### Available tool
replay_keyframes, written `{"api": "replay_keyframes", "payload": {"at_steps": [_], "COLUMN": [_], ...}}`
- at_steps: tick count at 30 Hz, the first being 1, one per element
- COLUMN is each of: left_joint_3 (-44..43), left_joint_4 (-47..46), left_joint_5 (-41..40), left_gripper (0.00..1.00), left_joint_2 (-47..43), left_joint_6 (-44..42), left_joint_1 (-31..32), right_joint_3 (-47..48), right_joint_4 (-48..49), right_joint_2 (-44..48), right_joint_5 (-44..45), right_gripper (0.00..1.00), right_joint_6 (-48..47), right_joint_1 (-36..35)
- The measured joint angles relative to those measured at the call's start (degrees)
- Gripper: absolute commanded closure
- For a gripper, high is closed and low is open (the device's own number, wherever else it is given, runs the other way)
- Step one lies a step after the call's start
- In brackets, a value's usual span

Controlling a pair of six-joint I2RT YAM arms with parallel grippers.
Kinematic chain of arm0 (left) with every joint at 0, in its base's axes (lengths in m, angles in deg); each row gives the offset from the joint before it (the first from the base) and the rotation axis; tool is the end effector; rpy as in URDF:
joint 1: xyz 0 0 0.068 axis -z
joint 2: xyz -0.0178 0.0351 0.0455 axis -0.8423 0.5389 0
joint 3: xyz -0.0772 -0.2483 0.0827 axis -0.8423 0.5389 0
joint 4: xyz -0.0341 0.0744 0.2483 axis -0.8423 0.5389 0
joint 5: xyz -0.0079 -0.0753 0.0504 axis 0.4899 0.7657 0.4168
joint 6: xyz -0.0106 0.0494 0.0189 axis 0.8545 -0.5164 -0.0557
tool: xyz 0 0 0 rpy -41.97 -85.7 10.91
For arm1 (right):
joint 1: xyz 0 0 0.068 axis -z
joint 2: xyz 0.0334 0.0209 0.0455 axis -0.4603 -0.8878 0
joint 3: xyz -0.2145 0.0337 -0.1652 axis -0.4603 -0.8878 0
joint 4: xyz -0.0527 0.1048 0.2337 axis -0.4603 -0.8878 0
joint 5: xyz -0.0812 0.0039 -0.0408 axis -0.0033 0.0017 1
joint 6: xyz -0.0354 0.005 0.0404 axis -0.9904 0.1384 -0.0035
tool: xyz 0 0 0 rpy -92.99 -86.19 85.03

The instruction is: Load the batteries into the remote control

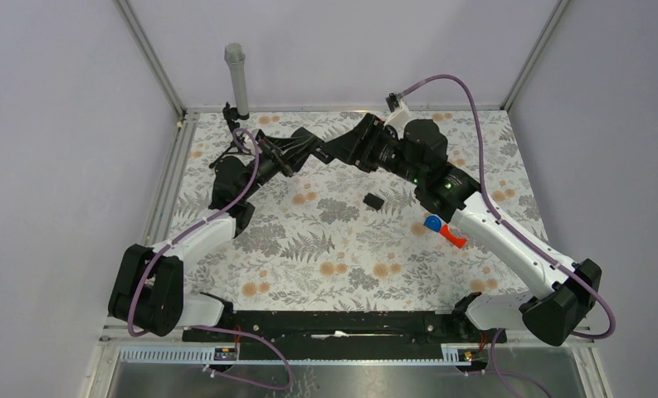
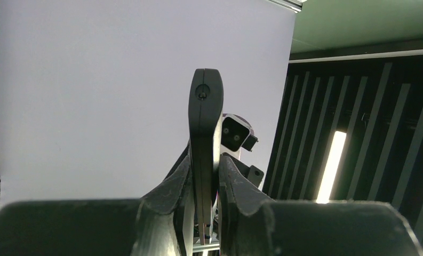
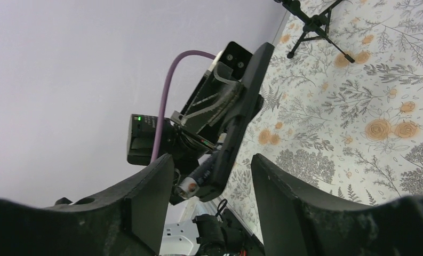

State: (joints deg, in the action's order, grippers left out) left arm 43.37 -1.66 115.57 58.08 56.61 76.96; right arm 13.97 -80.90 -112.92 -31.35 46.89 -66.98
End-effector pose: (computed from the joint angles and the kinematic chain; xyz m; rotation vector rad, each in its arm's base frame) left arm 0.2710 -0.1147 0.3043 -0.9365 1.5515 -2.2454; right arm 0.2286 0.1984 0.4257 -0.0141 1.7459 1.3654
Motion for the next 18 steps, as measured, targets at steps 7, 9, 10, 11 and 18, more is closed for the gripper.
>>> {"api": "replay_keyframes", "payload": {"at_steps": [7, 9, 10, 11, 18], "left_joint_3": [0.0, 0.0, 0.0, 0.0, 0.0], "left_joint_4": [1.2, 1.2, 1.2, 1.3, 3.8], "left_joint_5": [0.0, 0.0, 0.0, 0.0, 0.0], "left_gripper": [1.0, 1.0, 1.0, 1.0, 1.0], "left_joint_2": [-0.9, -0.9, -0.9, -1.0, -1.8], "left_joint_6": [0.0, 0.0, 0.0, 0.0, -0.6], "left_joint_1": [0.0, 0.0, 0.0, 0.0, 0.0], "right_joint_3": [-2.2, -2.2, -2.2, -2.2, -2.5], "right_joint_4": [1.5, 2.0, 2.2, 2.4, 3.2], "right_joint_2": [0.0, 0.0, 0.0, 0.0, 0.0], "right_joint_5": [-1.0, -1.1, -1.1, -1.2, -1.3], "right_gripper": [0.46, 0.46, 0.45, 0.42, 0.28], "right_joint_6": [0.0, 0.0, 0.0, 0.0, 0.2], "right_joint_1": [0.0, 0.0, 0.0, 0.0, 0.1]}}
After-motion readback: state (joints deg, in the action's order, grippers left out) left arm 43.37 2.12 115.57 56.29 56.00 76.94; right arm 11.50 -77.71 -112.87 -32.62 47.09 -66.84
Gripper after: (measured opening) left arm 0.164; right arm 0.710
